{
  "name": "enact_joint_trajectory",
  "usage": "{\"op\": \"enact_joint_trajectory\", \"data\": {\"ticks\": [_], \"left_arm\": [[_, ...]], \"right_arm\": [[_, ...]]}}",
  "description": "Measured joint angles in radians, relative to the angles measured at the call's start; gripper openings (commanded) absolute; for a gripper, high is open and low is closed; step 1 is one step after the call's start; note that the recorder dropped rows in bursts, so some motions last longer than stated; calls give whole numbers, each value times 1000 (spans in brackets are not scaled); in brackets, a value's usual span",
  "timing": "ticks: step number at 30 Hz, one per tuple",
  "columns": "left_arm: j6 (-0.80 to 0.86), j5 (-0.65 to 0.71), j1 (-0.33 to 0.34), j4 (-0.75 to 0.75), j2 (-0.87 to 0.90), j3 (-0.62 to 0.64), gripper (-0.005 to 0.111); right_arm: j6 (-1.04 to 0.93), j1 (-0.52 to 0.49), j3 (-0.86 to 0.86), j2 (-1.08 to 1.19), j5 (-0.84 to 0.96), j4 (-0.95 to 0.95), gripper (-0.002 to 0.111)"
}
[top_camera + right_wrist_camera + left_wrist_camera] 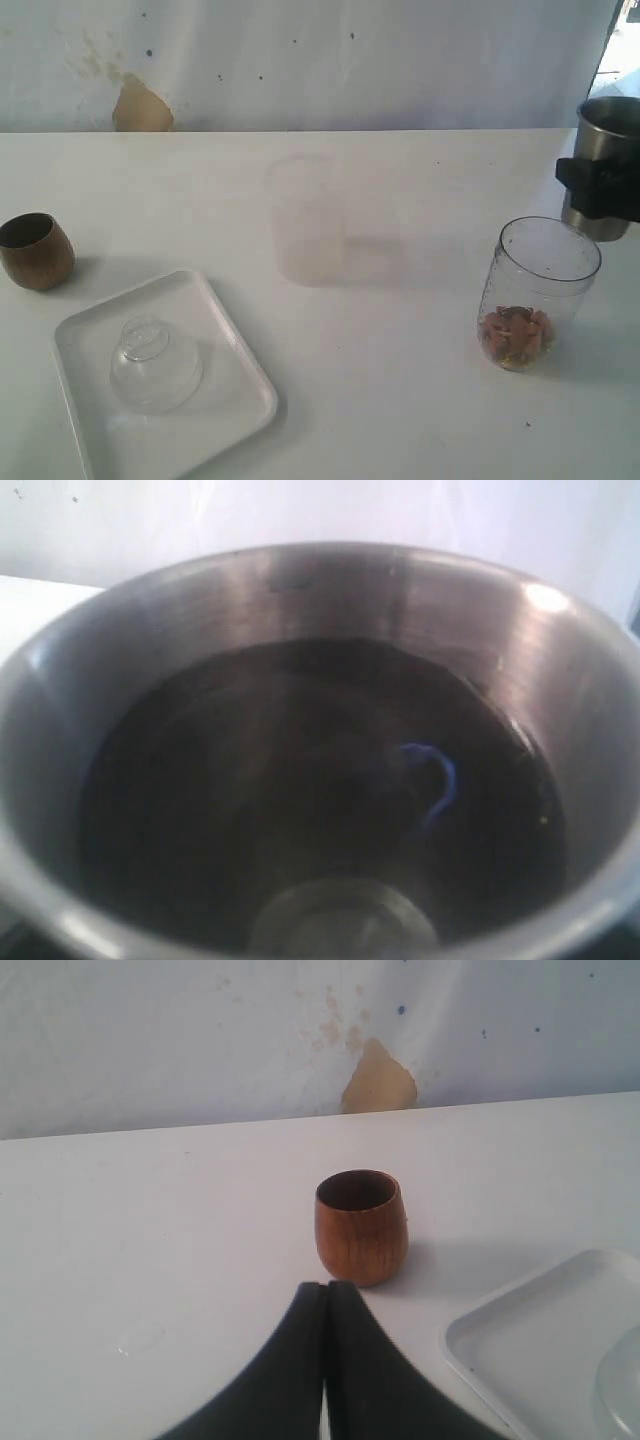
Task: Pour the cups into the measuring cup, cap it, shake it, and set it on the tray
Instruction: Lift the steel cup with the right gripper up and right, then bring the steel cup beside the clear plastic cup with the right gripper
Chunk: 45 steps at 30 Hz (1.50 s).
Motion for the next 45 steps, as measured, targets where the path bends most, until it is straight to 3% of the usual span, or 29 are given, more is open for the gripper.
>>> {"op": "enact_joint_trajectory", "data": {"ticks": [19,31,45], "left_arm": [[0,0,0,0,0,0,0],[0,0,0,0,0,0,0],[0,0,0,0,0,0,0]], "right_arm": [[169,0,25,0,-46,-181,0],[195,0,29,0,-76,-195,0],[182,0,97,-182,72,-202,0]]}}
